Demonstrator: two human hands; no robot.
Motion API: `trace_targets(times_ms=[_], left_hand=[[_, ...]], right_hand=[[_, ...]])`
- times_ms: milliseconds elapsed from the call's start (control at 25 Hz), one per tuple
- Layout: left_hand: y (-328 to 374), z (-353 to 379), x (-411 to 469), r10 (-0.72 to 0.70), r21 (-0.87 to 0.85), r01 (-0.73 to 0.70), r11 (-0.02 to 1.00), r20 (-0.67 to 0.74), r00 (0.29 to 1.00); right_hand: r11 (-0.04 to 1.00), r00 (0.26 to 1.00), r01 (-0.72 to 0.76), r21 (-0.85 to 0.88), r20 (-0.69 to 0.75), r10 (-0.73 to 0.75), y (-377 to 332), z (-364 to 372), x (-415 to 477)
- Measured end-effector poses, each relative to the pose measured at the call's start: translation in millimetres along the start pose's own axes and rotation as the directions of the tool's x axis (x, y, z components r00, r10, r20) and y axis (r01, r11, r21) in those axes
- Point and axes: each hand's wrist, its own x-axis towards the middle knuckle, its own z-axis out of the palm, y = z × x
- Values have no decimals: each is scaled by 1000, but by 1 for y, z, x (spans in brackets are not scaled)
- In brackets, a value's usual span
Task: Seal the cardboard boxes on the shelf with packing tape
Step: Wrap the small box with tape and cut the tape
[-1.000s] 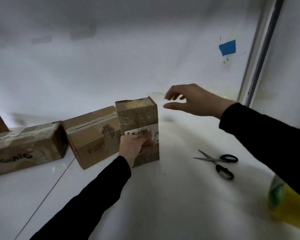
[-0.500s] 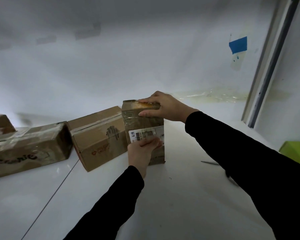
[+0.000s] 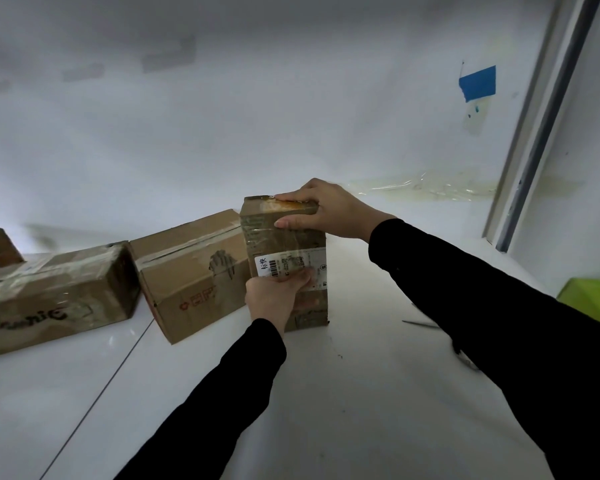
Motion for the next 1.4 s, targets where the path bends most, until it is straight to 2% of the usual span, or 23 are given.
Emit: trace_targets(times_ms=[80,160,240,280,320,360,440,480,520,560,600,640,720,760,880,1040,1200,1320,1400], left_hand=[[-14,-6,-2,-61,202,68,977,-40,997],[-27,-13,-6,-128,283,133,950,-36,991],[-31,-22,-3,-127,353,126,927,-22,992],[-30,-29,-3,-64,395,67,916,-19,998],[-26,-37,-3,65,439,-47,897,-27,998],[-18,-44,-4,241,475,-185,860,-58,969],[2,-59,-10,549,464,-441,768,-124,826],[13,-64,-7,618,439,-514,737,-128,776],[24,-67,-5,602,428,-518,741,-81,794],[37,-67,-1,514,399,-475,784,10,858],[48,-66,1,383,345,-396,851,107,917],[57,-65,0,262,248,-312,917,214,941],[64,-58,-9,94,36,-119,992,412,906],[64,-53,-13,73,-36,-64,997,451,890],[57,-46,-21,94,-131,-44,990,403,910],[53,-55,-11,116,-192,-56,980,317,941],[51,-62,-8,135,-195,-72,978,329,935],[51,-62,-15,166,-170,-115,979,331,929],[49,-66,-17,148,-233,-70,970,336,930]], right_hand=[[1000,1000,-8,13,7,8,0,3,0],[1000,1000,-16,21,24,16,1,4,2],[999,999,-40,35,26,40,7,5,-1],[995,998,-50,87,30,48,12,7,-4],[982,998,-59,182,34,53,17,12,-8],[953,997,-81,293,38,73,22,19,-15],[877,988,-151,457,48,146,28,33,-28],[845,981,-183,503,38,190,27,34,-34],[812,974,-205,547,35,223,25,33,-37],[773,970,-217,597,40,241,20,29,-40],[737,966,-227,636,53,252,14,24,-42],[711,966,-228,665,60,253,5,19,-48],[659,964,-205,724,35,262,-12,18,-57],[628,961,-184,756,5,275,-20,21,-64],[540,959,-173,823,15,283,-28,40,-87],[488,925,-345,802,201,323,-30,65,-131],[417,940,-307,856,203,274,-36,77,-161],[439,958,-266,858,187,215,-33,80,-177],[564,976,-210,799,133,175,-34,73,-184]])
